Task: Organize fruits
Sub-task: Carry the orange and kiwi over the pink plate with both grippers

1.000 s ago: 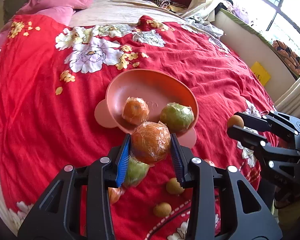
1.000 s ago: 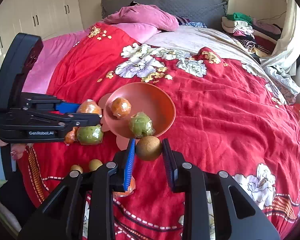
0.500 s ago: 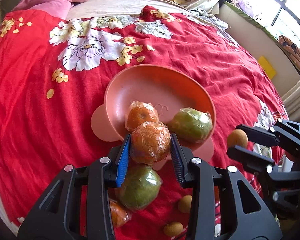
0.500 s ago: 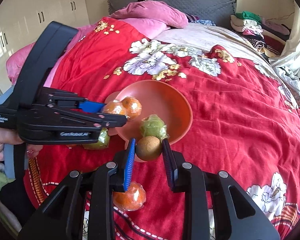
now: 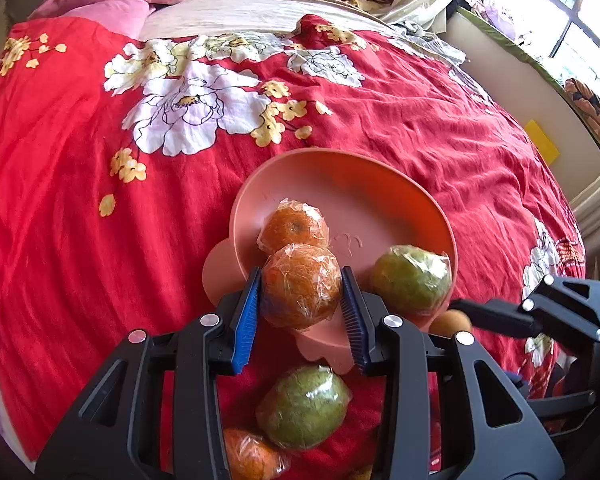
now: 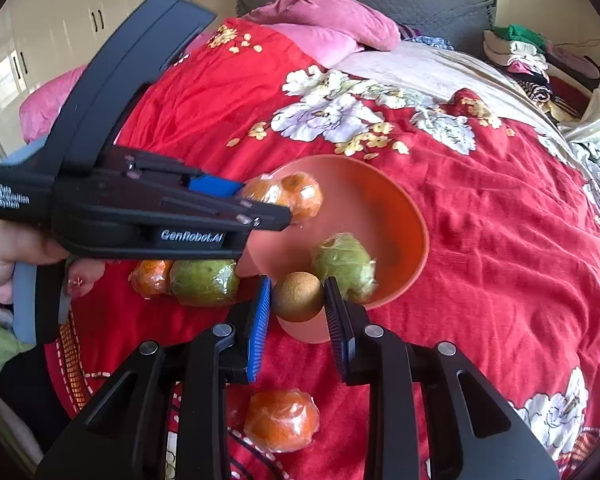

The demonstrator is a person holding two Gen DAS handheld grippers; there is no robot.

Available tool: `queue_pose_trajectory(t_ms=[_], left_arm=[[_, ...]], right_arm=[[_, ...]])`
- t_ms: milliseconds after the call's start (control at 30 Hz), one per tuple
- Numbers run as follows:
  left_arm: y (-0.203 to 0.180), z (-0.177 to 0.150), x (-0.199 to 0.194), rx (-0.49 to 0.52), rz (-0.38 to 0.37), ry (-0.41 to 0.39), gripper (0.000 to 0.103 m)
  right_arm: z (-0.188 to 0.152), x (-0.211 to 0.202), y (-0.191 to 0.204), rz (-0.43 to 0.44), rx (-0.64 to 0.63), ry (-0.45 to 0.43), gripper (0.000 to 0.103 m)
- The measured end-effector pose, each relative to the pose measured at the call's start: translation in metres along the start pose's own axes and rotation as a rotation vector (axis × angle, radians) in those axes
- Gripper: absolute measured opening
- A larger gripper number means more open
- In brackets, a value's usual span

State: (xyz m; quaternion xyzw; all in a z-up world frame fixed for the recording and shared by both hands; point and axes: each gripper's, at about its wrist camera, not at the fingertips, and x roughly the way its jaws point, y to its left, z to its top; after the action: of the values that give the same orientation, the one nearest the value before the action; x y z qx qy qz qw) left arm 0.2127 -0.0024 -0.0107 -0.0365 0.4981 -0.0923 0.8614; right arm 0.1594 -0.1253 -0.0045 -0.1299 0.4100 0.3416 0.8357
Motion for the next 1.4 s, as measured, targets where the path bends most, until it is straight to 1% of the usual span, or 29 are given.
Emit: queue_pose_trajectory(t_ms=[167,367,767,1400], left_arm=[[0.001,0.004,0.003,0.003,-0.001,-0.002,0.03],[0.002,0.007,0.007,-0.002,-0.006,-0.003,0.03],[0.004,0.007,0.015,-0.003,-0.011,0.007,0.03],[0.004,0.007,0.017,-0.003,-0.011,0.006,0.03]], right_arm=[[0.001,0.008,-0.002,-0.001,0.001,0.008,0.026],[0.004,0.016,-0.01,-0.025,0.004,0.015,0.026],[0.009,0.036,-0.02,-0.039,0.018,0.039,0.026],[0.009,0.04,-0.019,-0.048,0.011,0.045,0.027]])
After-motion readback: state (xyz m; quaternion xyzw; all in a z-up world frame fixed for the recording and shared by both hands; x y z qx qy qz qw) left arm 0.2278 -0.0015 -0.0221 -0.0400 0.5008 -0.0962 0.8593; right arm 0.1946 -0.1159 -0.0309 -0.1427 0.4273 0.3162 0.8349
